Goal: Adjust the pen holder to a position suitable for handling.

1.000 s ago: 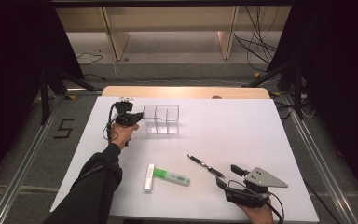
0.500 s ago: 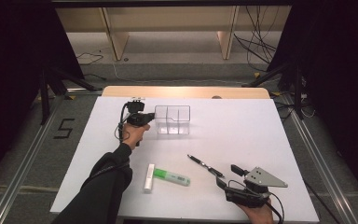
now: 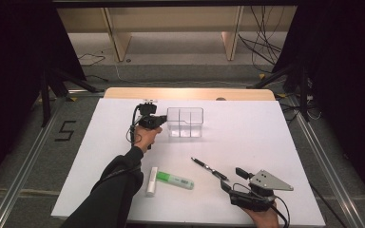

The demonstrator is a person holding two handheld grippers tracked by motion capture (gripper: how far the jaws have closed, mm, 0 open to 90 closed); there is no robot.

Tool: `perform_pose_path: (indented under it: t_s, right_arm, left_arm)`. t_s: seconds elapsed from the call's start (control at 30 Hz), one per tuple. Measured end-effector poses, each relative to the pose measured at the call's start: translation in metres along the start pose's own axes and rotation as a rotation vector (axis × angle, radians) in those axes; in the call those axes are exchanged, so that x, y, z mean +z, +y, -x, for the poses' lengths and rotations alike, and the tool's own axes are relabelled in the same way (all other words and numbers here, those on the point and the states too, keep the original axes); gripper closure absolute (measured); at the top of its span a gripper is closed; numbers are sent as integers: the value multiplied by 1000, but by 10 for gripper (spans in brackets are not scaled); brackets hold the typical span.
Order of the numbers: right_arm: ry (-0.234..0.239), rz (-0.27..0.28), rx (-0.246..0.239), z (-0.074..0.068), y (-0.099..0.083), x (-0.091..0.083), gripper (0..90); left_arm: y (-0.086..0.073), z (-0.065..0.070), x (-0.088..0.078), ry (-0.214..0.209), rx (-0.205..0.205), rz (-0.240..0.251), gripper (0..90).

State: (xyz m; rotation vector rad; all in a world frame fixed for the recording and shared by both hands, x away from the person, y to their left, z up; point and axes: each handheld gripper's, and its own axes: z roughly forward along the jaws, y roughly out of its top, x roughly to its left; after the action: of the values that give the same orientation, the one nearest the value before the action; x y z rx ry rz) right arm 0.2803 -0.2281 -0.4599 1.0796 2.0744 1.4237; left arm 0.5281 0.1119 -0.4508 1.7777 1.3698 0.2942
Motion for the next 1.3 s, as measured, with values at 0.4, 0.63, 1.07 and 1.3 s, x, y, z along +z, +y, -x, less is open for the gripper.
perform_pose_path:
  t_s: [0.4,0.63,1.07,1.3]
  right_arm:
    - [0,-4,-1,0,-1,1,288]
    - [0,-5,1,0,-1,1,288]
    - [7,-16,-3,-2,-1,4,288]
    - [16,-23,-3,-4,-2,6,288]
  left_arm:
    - [-2,12,6,-13,-15,4,893]
    - [-5,2,-5,-28,-41,31,790]
    - [-31,-4,-59,-123,58,37,480]
    - [-51,2,-79,-205,73,56,406]
